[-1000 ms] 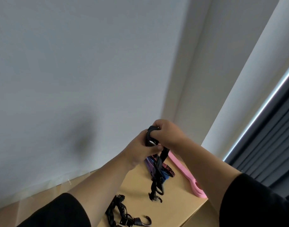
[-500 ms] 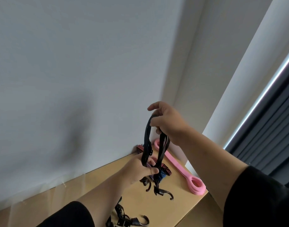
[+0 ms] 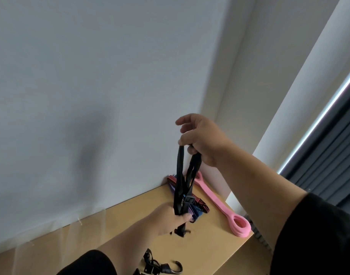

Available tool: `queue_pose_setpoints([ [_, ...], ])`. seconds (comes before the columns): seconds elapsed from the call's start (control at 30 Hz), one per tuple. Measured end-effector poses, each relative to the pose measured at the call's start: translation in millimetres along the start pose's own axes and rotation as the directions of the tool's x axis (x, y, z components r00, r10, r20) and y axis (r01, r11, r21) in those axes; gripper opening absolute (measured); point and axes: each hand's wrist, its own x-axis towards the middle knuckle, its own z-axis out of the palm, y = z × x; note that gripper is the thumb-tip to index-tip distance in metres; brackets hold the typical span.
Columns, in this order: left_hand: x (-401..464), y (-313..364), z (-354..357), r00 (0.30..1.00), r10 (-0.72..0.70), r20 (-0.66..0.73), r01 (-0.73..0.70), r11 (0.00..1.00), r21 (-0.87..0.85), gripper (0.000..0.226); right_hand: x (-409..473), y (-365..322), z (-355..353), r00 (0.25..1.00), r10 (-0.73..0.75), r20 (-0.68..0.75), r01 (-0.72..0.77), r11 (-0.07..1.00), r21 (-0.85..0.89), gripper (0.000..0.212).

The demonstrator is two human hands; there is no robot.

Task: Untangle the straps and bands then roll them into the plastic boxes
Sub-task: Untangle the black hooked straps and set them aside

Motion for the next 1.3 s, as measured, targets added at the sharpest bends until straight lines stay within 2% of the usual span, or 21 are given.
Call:
queue_pose_setpoints([
  [0.1, -3.7, -6.7, 1.2, 0.999, 0.002, -0.042, -0.001, 1.0, 0.011, 0.035, 1.4, -6.1, -11.7, 0.999, -0.048, 0.005, 0.048, 0.983, -0.176, 0.043],
  [0.23, -4.6, -8.4, -3.9, 0.999, 0.031, 0.028, -0.03, 0.999, -0.033, 0.029, 3.6, -6.7, -24.9, 0.996, -0.089, 0.008, 0.087, 0.942, -0.324, 0.037],
  [0.4, 1.7, -23.3, -22.8, 0.991, -0.093, -0.101, 0.083, 0.992, -0.095, 0.011, -5.8, 9.7, -57.2, 0.99, -0.119, 0.072, 0.138, 0.807, -0.575, 0.027],
  [0.5, 11.8, -23.1, -51.5, 0.975, -0.095, -0.202, 0.06, 0.983, -0.173, 0.01, -12.4, 42.0, -79.2, 0.992, -0.01, 0.129, 0.099, 0.704, -0.703, 0.016],
  [0.6, 27.8, -21.6, -78.8, 0.967, -0.08, -0.243, 0.041, 0.986, -0.163, 0.019, -19.4, 90.9, -89.7, 0.95, 0.205, 0.236, 0.094, 0.531, -0.842, 0.01],
  [0.67, 39.0, -18.3, -91.8, 0.971, -0.049, -0.233, 0.042, 0.998, -0.036, 0.026, -24.6, 130.2, -88.8, 0.905, 0.335, 0.261, 0.106, 0.417, -0.903, 0.012],
  [0.73, 49.0, -15.2, -98.7, 0.979, 0.005, -0.204, 0.038, 0.978, 0.206, 0.032, -29.1, 168.4, -83.0, 0.889, 0.386, 0.248, 0.097, 0.37, -0.924, 0.021],
  [0.8, 57.4, -14.2, -100.0, 0.985, 0.018, -0.17, 0.05, 0.92, 0.388, 0.03, -32.3, 199.9, -75.1, 0.891, 0.407, 0.203, 0.034, 0.386, -0.922, 0.021],
  [0.9, 64.1, -18.2, -99.5, 0.983, -0.044, -0.176, 0.128, 0.854, 0.505, 0.015, -32.3, 229.1, -67.2, 0.917, 0.383, 0.115, -0.044, 0.382, -0.923, 0.028],
  [1.0, 69.3, -27.5, -96.8, 0.975, -0.046, -0.216, 0.176, 0.756, 0.631, 0.011, -28.8, 246.0, -65.9, 0.941, 0.322, 0.104, -0.001, 0.31, -0.951, 0.036],
  [1.07, 76.2, -37.0, -91.0, 0.98, -0.038, -0.194, 0.169, 0.675, 0.718, 0.009, -26.7, 255.3, -62.0, 0.935, 0.319, 0.157, 0.041, 0.342, -0.939, 0.037],
  [1.1, 80.9, -43.2, -88.2, 0.985, -0.032, -0.17, 0.154, 0.61, 0.777, 0.008, -26.2, 262.4, -59.2, 0.918, 0.348, 0.188, 0.041, 0.388, -0.921, 0.036],
  [1.2, 95.2, -60.5, -84.2, 0.998, 0.007, -0.057, 0.052, 0.31, 0.949, 0.013, -30.7, 288.2, -46.6, 0.862, 0.443, 0.244, 0.006, 0.474, -0.88, 0.037],
  [1.23, 100.3, -66.0, -83.2, 1.0, 0.011, -0.02, 0.017, 0.235, 0.972, 0.017, -34.4, 298.2, -42.0, 0.845, 0.468, 0.257, -0.003, 0.485, -0.874, 0.039],
  [1.3, 111.9, -74.4, -77.6, 0.999, 0.005, 0.05, -0.05, 0.144, 0.988, 0.022, -45.1, 315.4, -31.8, 0.824, 0.489, 0.286, -0.009, 0.516, -0.856, 0.044],
])
